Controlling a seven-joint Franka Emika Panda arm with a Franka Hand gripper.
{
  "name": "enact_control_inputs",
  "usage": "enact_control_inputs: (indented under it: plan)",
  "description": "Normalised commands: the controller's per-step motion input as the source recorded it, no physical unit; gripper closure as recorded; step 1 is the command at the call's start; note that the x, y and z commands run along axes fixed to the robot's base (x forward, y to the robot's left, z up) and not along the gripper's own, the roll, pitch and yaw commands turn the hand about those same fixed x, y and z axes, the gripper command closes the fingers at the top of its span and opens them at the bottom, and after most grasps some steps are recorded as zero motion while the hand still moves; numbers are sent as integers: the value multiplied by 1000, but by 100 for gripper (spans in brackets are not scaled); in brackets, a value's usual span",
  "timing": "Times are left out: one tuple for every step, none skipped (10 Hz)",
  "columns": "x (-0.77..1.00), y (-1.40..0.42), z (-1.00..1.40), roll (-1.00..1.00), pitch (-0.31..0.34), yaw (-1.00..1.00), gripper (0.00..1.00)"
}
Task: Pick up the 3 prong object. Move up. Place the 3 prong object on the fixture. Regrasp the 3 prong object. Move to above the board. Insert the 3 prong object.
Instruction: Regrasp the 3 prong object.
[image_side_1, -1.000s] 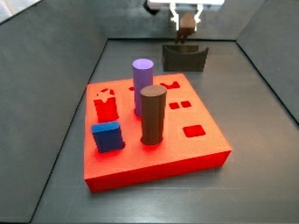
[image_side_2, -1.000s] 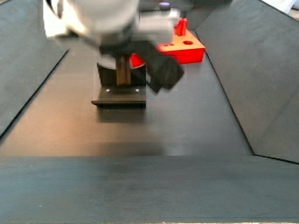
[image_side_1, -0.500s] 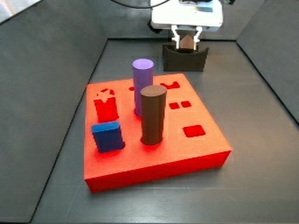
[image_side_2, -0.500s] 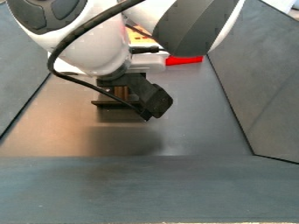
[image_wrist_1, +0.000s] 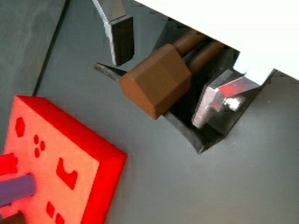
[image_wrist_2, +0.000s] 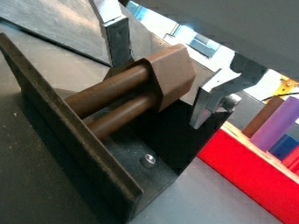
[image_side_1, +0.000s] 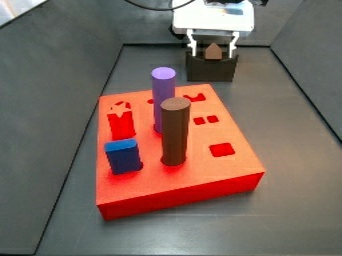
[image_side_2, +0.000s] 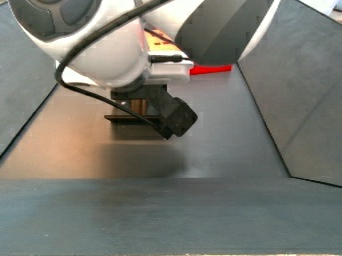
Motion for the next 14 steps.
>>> enact_control_inputs:
  plan:
    - [-6, 5, 1000, -2, 27, -32, 0]
    - [-20, 7, 1000, 15, 33, -23, 0]
    - [-26, -1, 1000, 39, 33, -16, 0]
    - [-36, 1, 1000, 49, 33, -17, 0]
    - [-38, 0, 894, 56, 36, -17, 0]
    - [-37, 1, 660, 60, 41, -15, 0]
    - [-35, 0, 480, 55, 38, -17, 0]
    - [-30, 5, 241, 48, 40, -18, 0]
    - [-103, -821, 883, 1000, 49, 16, 0]
    - [-88, -786, 751, 1000, 47, 16, 0]
    - [-107, -618, 567, 1000, 35, 15, 0]
    - [-111, -461, 374, 1000, 27, 14, 0]
    - [-100, -354, 235, 1000, 24, 14, 0]
    - [-55, -134, 45, 1000, 21, 14, 0]
